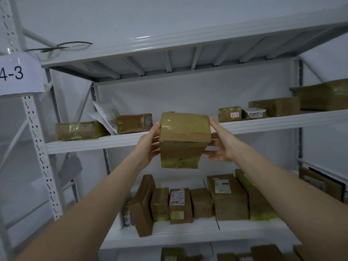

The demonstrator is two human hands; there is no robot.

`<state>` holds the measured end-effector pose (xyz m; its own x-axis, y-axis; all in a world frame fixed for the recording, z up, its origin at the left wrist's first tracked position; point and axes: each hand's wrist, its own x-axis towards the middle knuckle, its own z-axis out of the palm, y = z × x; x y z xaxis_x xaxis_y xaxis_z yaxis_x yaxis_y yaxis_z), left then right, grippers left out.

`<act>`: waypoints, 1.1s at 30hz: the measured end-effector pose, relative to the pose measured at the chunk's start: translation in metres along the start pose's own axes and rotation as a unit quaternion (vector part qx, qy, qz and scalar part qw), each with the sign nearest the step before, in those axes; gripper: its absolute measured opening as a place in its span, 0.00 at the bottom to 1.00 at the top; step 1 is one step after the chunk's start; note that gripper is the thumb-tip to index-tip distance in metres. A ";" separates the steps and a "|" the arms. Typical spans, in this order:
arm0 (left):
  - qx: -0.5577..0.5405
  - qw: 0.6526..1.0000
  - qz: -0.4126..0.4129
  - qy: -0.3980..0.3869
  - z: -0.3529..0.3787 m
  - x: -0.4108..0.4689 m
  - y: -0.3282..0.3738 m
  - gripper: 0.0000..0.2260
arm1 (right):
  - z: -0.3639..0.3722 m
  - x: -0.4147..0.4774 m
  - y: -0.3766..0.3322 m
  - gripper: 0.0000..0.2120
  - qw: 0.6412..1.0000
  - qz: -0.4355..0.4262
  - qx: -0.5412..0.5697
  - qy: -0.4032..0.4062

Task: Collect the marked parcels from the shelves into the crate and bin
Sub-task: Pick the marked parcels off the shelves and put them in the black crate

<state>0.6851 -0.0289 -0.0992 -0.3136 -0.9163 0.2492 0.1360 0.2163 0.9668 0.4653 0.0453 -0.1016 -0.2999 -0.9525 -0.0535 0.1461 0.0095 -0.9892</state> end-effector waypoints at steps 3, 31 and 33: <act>-0.002 0.999 -0.033 -0.015 -0.007 -0.008 -0.017 0.20 | -0.001 -0.010 0.017 0.39 0.999 0.038 -0.015 -0.014; -0.015 0.984 -0.167 -0.066 0.005 -0.045 -0.135 0.20 | -0.023 -0.024 0.146 0.15 0.989 0.082 0.119 -0.033; -0.011 0.980 -0.174 -0.092 0.007 -0.046 -0.135 0.20 | -0.023 -0.024 0.148 0.12 0.985 0.099 0.138 -0.024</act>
<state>0.6750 -0.0133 -0.2410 -0.5084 -0.8566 -0.0884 0.0095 -0.1082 0.9941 0.4722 0.0762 -0.2496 -0.1950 -0.9536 -0.2293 0.4501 0.1207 -0.8848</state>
